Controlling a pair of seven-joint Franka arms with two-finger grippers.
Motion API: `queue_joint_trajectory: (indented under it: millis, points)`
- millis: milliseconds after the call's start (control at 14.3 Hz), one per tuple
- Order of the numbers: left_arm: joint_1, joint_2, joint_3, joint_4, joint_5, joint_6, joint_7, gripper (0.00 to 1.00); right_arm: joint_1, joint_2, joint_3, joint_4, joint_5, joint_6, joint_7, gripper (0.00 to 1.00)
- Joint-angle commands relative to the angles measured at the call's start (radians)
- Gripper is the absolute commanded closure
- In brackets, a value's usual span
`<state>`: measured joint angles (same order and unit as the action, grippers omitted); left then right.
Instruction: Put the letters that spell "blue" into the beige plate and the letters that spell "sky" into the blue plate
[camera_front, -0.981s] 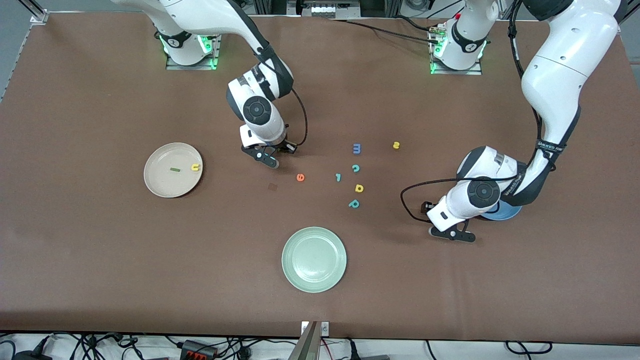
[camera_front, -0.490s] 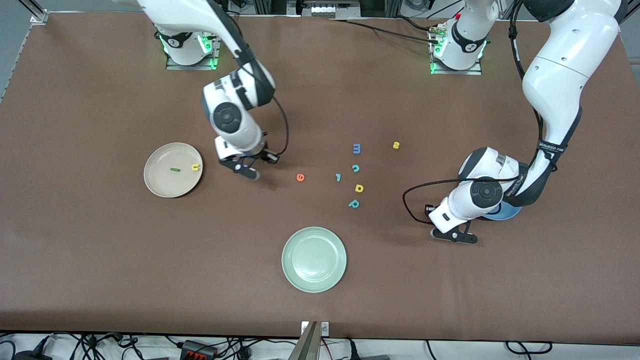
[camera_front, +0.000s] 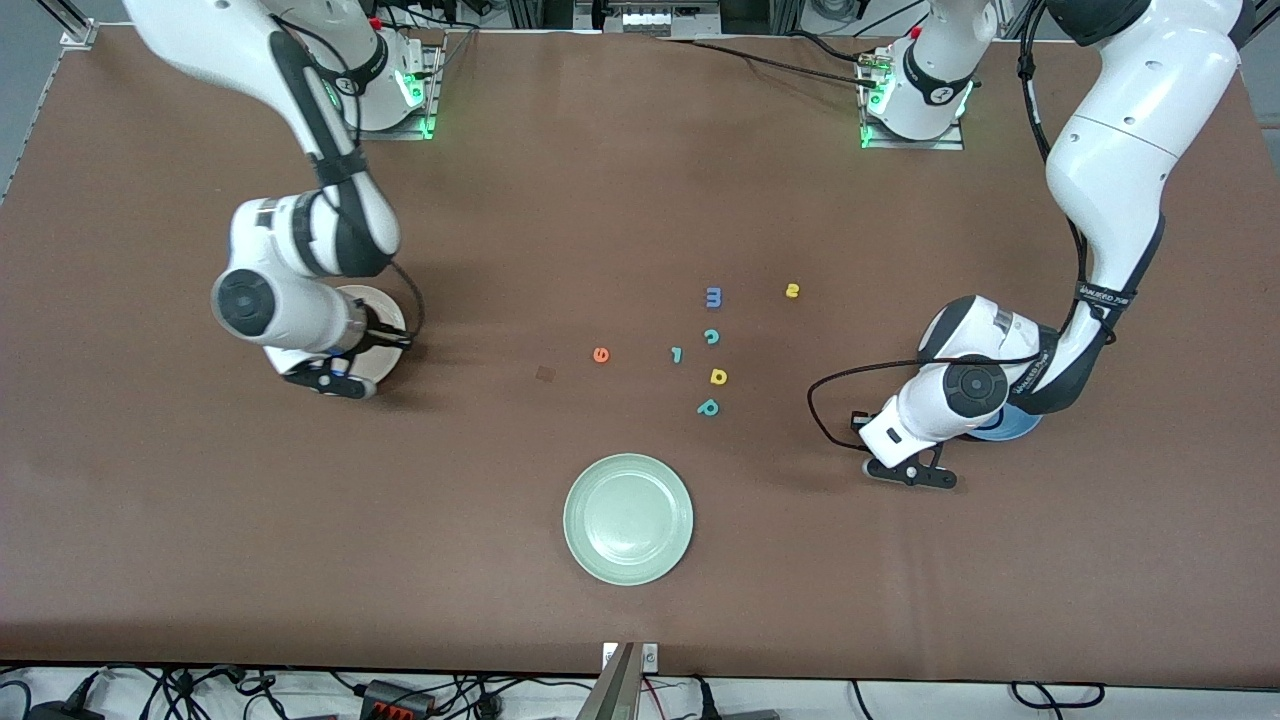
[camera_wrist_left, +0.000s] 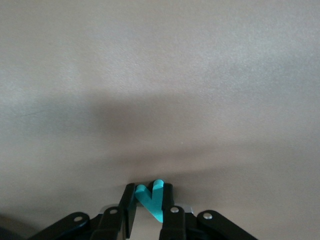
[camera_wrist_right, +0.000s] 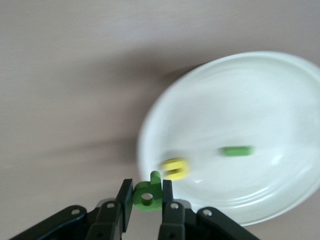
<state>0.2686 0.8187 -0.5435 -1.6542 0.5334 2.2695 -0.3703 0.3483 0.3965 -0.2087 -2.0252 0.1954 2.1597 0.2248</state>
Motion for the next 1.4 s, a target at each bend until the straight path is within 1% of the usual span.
queue_joint_trajectory:
  millis: [0, 140, 210, 280, 350, 420, 490, 560, 630, 700, 771, 841, 911, 981, 1051, 1121, 1191, 1261, 1331]
  points:
    - [0.015, -0.053, -0.012, 0.017, 0.027, -0.034, -0.006, 0.89, -0.095, -0.015, 0.009, -0.047, 0.005, -0.015, -0.163, 0.82]
    - [0.024, -0.111, -0.013, 0.022, 0.027, -0.131, -0.004, 0.89, -0.127, -0.015, 0.009, -0.069, 0.006, -0.014, -0.211, 0.81]
    - [0.038, -0.137, -0.013, 0.021, 0.027, -0.164, -0.002, 0.89, -0.134, -0.012, 0.009, -0.072, 0.006, -0.014, -0.22, 0.77]
    - [0.069, -0.154, -0.015, 0.017, 0.027, -0.22, 0.031, 0.89, -0.134, -0.008, 0.009, -0.076, 0.006, -0.014, -0.222, 0.58]
    - [0.101, -0.158, -0.026, 0.017, 0.027, -0.272, 0.101, 0.89, -0.134, -0.002, 0.009, -0.076, 0.007, -0.014, -0.219, 0.1]
    - [0.136, -0.162, -0.03, 0.016, 0.027, -0.315, 0.188, 0.89, -0.135, -0.001, 0.009, -0.072, 0.007, -0.017, -0.21, 0.0]
    - [0.174, -0.161, -0.027, 0.001, 0.027, -0.335, 0.264, 0.89, -0.131, -0.004, 0.009, -0.066, 0.007, -0.023, -0.203, 0.0]
    - [0.217, -0.158, -0.03, -0.036, 0.027, -0.338, 0.305, 0.89, -0.124, -0.005, 0.011, -0.052, 0.009, -0.038, -0.2, 0.0]
    - [0.259, -0.162, -0.042, -0.076, 0.027, -0.335, 0.307, 0.89, -0.114, -0.005, 0.018, -0.028, 0.013, -0.046, -0.196, 0.0]
    - [0.286, -0.176, -0.071, -0.125, 0.025, -0.337, 0.304, 0.88, -0.08, -0.001, 0.029, 0.0, 0.016, -0.044, -0.177, 0.0]
    - [0.331, -0.188, -0.094, -0.154, 0.025, -0.337, 0.306, 0.78, -0.043, 0.007, 0.031, 0.026, 0.018, -0.041, -0.158, 0.0]
    - [0.363, -0.193, -0.133, -0.168, 0.025, -0.34, 0.31, 0.33, 0.007, 0.016, 0.031, 0.063, 0.019, -0.043, -0.119, 0.0]
    - [0.409, -0.202, -0.183, -0.177, 0.025, -0.349, 0.31, 0.0, 0.053, 0.024, 0.031, 0.095, 0.019, -0.044, -0.073, 0.0]
    - [0.437, -0.202, -0.231, -0.182, 0.025, -0.37, 0.304, 0.0, 0.092, 0.042, 0.031, 0.141, 0.019, -0.044, -0.043, 0.0]
    - [0.446, -0.202, -0.266, -0.182, 0.025, -0.387, 0.301, 0.0, 0.127, 0.068, 0.032, 0.186, 0.021, -0.044, -0.03, 0.0]
    - [0.446, -0.205, -0.285, -0.187, 0.025, -0.402, 0.291, 0.0, 0.164, 0.093, 0.032, 0.218, 0.033, -0.04, -0.025, 0.0]
    - [0.455, -0.213, -0.329, -0.203, 0.023, -0.433, 0.246, 0.0, 0.199, 0.129, 0.031, 0.259, 0.041, -0.034, -0.027, 0.0]
    - [0.489, -0.216, -0.401, -0.235, 0.023, -0.447, 0.179, 0.0, 0.218, 0.169, 0.032, 0.302, 0.041, -0.034, -0.024, 0.0]
    - [0.513, -0.213, -0.49, -0.287, 0.025, -0.439, 0.056, 0.0, 0.251, 0.204, 0.032, 0.35, 0.041, -0.032, -0.024, 0.0]
